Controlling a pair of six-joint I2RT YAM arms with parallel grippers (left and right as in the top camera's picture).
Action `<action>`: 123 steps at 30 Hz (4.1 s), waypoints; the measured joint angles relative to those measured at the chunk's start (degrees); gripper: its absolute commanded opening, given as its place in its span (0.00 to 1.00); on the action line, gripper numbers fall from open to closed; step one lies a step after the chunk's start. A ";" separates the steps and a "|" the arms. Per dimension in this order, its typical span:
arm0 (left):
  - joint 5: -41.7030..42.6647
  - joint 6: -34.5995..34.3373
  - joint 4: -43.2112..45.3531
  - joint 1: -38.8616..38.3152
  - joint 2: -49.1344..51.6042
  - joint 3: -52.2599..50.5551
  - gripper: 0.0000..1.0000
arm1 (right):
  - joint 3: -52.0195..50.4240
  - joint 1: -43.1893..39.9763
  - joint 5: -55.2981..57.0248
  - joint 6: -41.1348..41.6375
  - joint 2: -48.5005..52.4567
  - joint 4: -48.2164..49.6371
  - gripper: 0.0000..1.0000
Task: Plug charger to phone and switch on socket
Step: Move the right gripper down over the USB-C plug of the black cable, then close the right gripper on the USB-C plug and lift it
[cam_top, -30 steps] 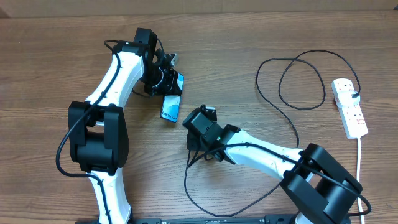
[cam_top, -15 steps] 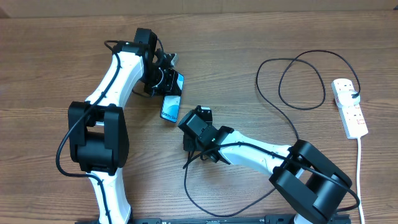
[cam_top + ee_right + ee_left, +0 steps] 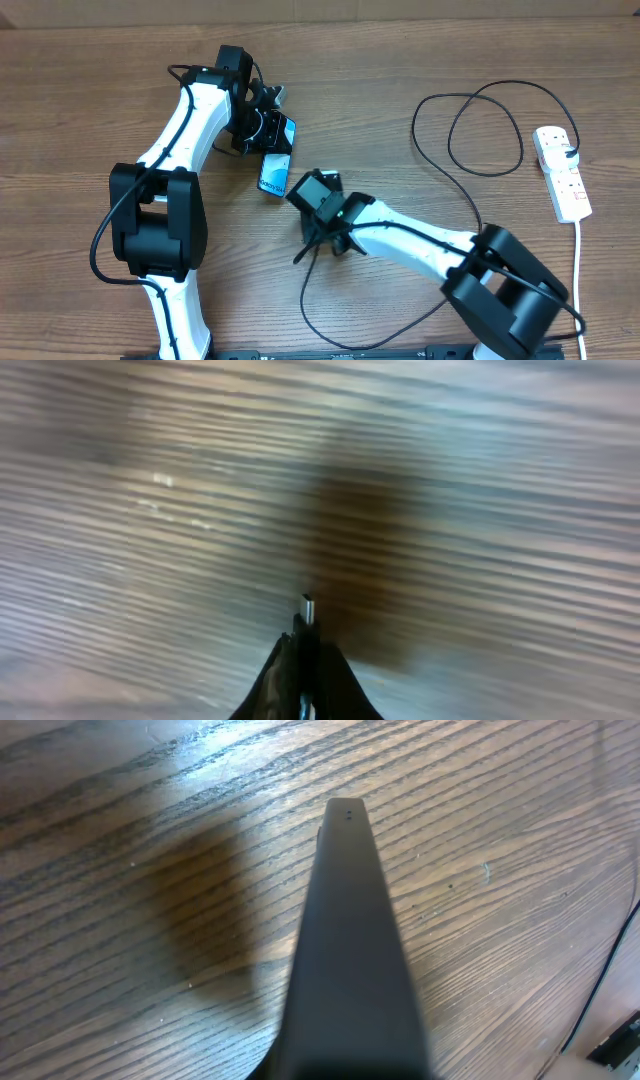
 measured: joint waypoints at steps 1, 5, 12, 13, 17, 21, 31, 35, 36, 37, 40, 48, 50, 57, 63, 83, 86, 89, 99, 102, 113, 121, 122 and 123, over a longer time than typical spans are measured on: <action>0.00 0.00 0.00 0.00 0.00 0.00 0.04 | 0.94 -0.70 1.25 -0.96 -0.76 -2.60 0.04; 0.00 0.00 0.00 0.00 0.00 0.00 0.04 | 2.56 -4.48 5.11 -3.43 -4.33 -8.85 0.04; 0.00 0.00 0.00 0.00 0.00 0.00 0.04 | 2.80 -13.92 7.41 -9.35 -5.33 -11.91 0.04; -0.02 0.00 0.00 0.00 0.00 0.00 0.04 | 2.80 -15.04 7.41 -10.40 -5.33 -11.74 0.04; 0.00 0.00 0.02 0.00 0.00 0.00 0.04 | 2.73 -18.38 7.26 -13.42 -5.33 -11.72 0.04; 0.00 0.00 0.07 0.00 0.00 0.00 0.04 | 1.25 -19.74 7.15 -14.86 -5.33 -10.86 0.04; -0.02 0.00 0.17 0.00 0.00 0.00 0.04 | -5.88 -19.98 6.97 -16.09 -5.33 -5.49 0.04; -0.02 0.00 0.17 0.00 0.00 0.00 0.04 | -7.02 -19.98 6.93 -16.26 -5.33 -5.33 0.04; 0.00 0.00 0.17 0.00 0.00 0.00 0.04 | -7.37 -19.98 6.80 -16.26 -5.33 -5.40 0.08; -0.02 0.00 0.17 0.00 0.00 0.00 0.04 | -7.58 -20.00 6.60 -16.17 -5.33 -5.60 0.12; 0.00 0.00 0.17 0.00 0.00 0.00 0.04 | -7.80 -20.00 6.03 -16.22 -5.33 -5.92 0.22; 0.00 0.00 0.17 0.00 0.00 0.00 0.04 | -7.80 -20.00 5.29 -16.46 -5.33 -6.38 0.28; 0.00 0.00 0.17 0.00 0.00 0.00 0.04 | -7.80 -20.00 5.16 -16.48 -5.33 -6.67 0.33; -0.02 0.00 0.17 0.00 0.00 0.00 0.04 | -7.80 -20.00 4.00 -16.50 -5.33 -7.89 0.27; 0.00 0.00 0.17 0.00 0.00 0.00 0.04 | -7.80 -20.00 3.63 -16.24 -5.33 -7.89 0.39; -0.02 0.00 0.17 0.00 0.00 0.00 0.04 | -7.63 -21.75 0.24 -13.07 -4.83 -8.44 0.23; -0.02 0.00 0.17 0.00 0.00 0.00 0.04 | -7.41 -23.26 -0.63 -12.59 -4.61 -7.93 0.23; 0.00 0.00 0.17 0.00 0.00 -0.02 0.04 | -7.39 -23.74 -1.03 -12.39 -4.57 -7.82 0.23; -0.02 0.00 0.17 0.00 0.00 0.00 0.04 | -7.23 -23.74 -1.46 -12.00 -4.46 -7.32 0.04; 0.00 0.00 0.17 0.00 0.00 -0.02 0.04 | -7.10 -23.74 -1.51 -12.63 -4.44 -7.41 0.04; 0.00 0.00 0.17 0.00 0.00 -0.02 0.04 | -6.12 -23.85 -1.51 -14.58 -3.80 -9.46 0.24; 0.00 0.00 0.17 0.00 0.00 -0.02 0.04 | -6.10 -24.09 -2.10 -14.56 -3.76 -9.62 0.40; 0.00 0.00 0.17 0.00 0.00 -0.02 0.04 | -6.08 -24.13 -2.10 -14.58 -3.76 -9.84 0.41; 0.00 0.00 0.17 0.00 0.00 -0.02 0.04 | -6.08 -24.15 -2.12 -14.69 -3.76 -9.94 0.41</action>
